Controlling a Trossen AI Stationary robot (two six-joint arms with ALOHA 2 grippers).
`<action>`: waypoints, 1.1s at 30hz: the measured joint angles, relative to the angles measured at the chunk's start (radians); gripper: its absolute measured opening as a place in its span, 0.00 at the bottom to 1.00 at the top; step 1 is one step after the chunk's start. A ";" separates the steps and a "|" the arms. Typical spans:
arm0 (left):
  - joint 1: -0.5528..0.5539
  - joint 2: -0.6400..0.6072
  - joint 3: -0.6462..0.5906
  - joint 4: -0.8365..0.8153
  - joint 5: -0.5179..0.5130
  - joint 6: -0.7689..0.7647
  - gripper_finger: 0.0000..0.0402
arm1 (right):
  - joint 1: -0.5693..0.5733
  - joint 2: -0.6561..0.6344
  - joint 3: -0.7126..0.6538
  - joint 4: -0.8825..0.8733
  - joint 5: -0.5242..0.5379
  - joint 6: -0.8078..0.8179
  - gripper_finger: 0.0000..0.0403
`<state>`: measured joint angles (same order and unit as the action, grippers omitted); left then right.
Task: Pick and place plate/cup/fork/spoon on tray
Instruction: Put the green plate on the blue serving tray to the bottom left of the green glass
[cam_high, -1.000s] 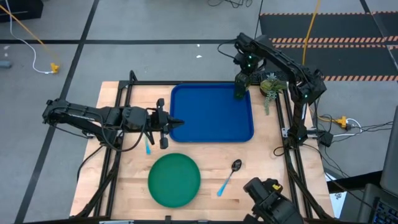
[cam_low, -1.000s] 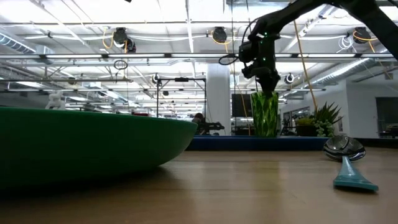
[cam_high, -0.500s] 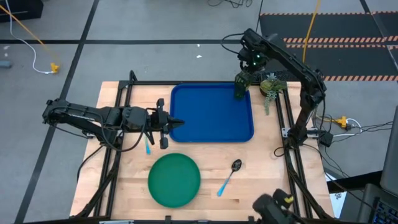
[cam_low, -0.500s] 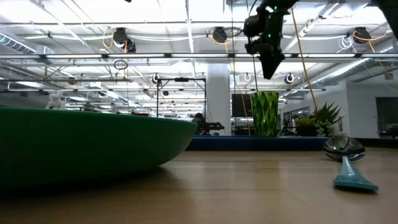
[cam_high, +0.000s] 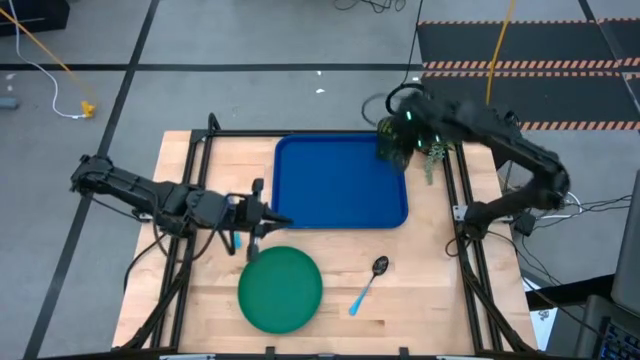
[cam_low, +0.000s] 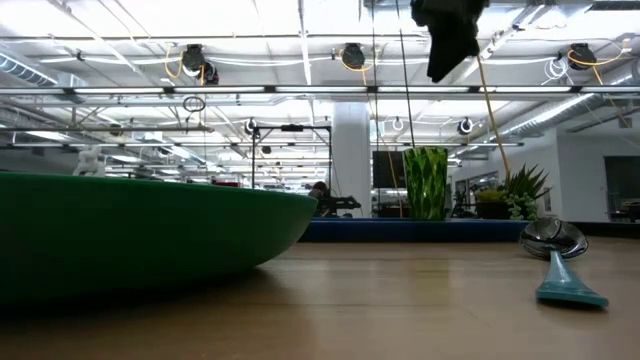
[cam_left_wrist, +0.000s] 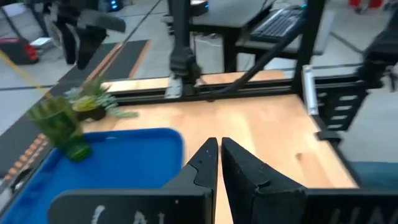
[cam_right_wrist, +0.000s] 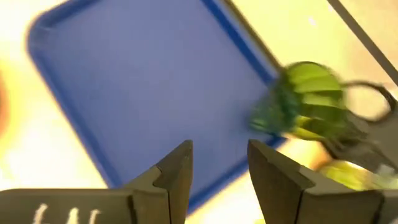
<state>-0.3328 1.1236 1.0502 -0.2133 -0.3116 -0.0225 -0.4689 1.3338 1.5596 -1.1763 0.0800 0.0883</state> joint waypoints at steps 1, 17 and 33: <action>-0.015 0.000 0.004 0.001 -0.001 -0.013 0.06 | 0.036 -0.038 -0.063 0.050 0.001 0.011 0.36; -0.167 0.219 0.194 -0.399 -0.221 -0.438 0.06 | 0.461 -0.301 -0.800 0.868 0.051 -0.079 0.36; -0.170 0.471 0.234 -1.054 -0.034 -1.241 0.06 | 0.524 -0.299 -0.872 0.995 0.050 -0.091 0.36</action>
<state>-0.5031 1.5945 1.2839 -1.2678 -0.3452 -1.2634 0.0554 1.0348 0.6880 -0.1812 0.1303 -0.0026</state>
